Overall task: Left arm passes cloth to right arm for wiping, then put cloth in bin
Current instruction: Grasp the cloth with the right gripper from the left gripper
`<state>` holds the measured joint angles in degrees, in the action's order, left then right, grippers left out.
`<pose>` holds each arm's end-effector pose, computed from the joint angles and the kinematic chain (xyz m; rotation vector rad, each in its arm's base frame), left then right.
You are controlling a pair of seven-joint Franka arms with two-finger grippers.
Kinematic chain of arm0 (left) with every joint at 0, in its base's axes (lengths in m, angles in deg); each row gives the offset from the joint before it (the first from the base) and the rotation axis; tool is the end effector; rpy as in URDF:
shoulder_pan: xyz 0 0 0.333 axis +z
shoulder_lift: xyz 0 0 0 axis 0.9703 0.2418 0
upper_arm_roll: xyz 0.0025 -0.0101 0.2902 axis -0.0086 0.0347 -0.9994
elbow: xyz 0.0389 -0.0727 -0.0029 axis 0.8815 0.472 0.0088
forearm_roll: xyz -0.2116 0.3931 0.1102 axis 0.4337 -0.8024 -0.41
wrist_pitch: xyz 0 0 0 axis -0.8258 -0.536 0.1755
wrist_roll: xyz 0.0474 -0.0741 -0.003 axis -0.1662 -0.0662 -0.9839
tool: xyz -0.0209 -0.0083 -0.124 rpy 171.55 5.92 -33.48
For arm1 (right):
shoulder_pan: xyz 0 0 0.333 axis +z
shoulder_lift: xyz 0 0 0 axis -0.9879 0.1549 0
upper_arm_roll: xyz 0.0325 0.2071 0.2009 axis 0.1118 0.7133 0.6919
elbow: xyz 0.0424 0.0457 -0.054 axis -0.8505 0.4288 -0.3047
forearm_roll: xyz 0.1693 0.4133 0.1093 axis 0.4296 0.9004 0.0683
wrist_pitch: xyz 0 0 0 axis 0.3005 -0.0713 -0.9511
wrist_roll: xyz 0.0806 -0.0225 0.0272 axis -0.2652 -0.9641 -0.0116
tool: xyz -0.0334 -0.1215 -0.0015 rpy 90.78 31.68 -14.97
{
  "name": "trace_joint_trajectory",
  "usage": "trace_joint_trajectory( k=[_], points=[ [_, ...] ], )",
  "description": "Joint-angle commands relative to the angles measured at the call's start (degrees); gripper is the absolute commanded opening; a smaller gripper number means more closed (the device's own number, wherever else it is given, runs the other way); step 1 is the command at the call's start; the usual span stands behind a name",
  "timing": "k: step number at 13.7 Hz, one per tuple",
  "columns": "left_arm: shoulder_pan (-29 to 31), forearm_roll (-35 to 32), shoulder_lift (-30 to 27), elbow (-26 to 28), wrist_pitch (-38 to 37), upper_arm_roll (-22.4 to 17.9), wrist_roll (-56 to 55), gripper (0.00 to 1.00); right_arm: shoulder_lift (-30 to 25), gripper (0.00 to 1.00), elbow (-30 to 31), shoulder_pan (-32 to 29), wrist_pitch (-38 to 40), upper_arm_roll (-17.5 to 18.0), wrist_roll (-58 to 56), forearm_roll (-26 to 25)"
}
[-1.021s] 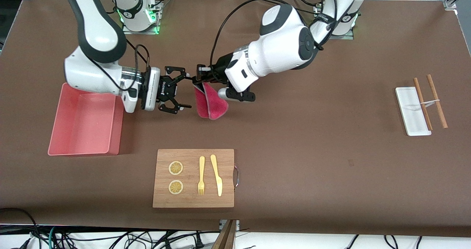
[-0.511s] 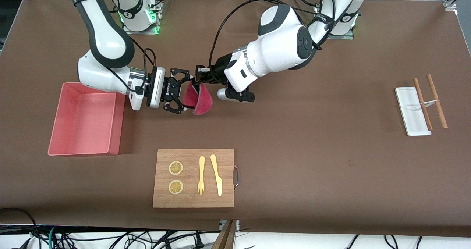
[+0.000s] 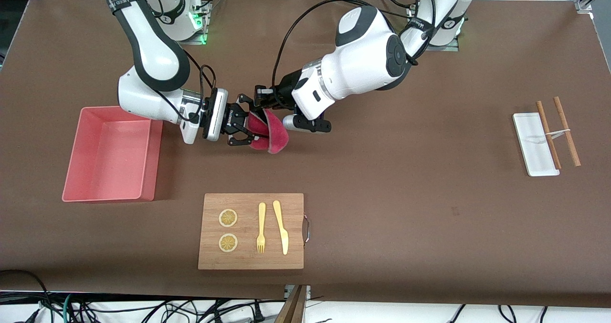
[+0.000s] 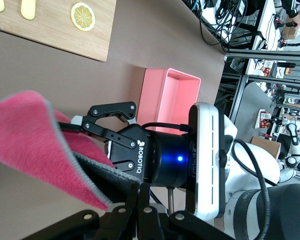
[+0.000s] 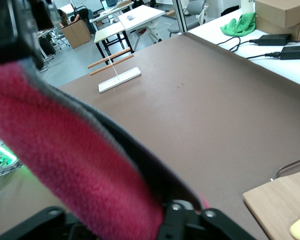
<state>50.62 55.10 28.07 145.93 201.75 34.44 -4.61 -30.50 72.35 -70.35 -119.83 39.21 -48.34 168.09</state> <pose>0.5880 -0.5526 0.4362 2.2089 0.2395 -0.1655 0.5866 0.3138 0.2642 -1.8176 -1.1795 -0.7412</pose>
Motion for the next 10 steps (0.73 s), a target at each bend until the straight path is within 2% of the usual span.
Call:
trace_joint_trajectory(
  k=[1,2,3,4,5,8,10],
  points=[
    [0.33,0.75,-1.02,0.69,0.03,-0.14,0.19,0.00,0.45,0.00,-1.45,-0.54,-0.77,-0.10,0.27,0.63],
    [0.51,0.75,-1.11,0.69,-0.41,-0.49,0.01,0.15,0.19,0.00,-1.45,-0.81,-0.77,-1.06,0.18,0.54],
    [1.03,0.67,-1.20,1.12,-0.59,-0.66,0.10,0.70,-0.08,0.00,-1.45,-0.81,-0.59,-1.94,0.35,-0.24],
    [2.08,-0.21,-1.72,2.00,-0.76,-0.67,0.88,0.70,-0.52,0.00,-1.36,-0.81,-0.59,-2.73,0.61,-1.90],
    [2.62,-1.87,-2.16,2.09,-2.07,-0.49,1.24,1.00,-1.22,0.00,-1.36,-0.81,-0.59,-3.52,2.62,-3.31],
    [6.65,-4.67,-4.18,1.75,-11.19,-0.75,1.50,1.00,-4.02,0.00,-1.01,-0.81,-0.07,-5.89,13.85,-13.40],
    [10.08,-14.49,-4.89,1.30,-17.17,-0.40,2.11,1.00,-6.22,0.00,-0.40,-0.90,2.12,-7.21,24.73,-22.61]
  ],
)
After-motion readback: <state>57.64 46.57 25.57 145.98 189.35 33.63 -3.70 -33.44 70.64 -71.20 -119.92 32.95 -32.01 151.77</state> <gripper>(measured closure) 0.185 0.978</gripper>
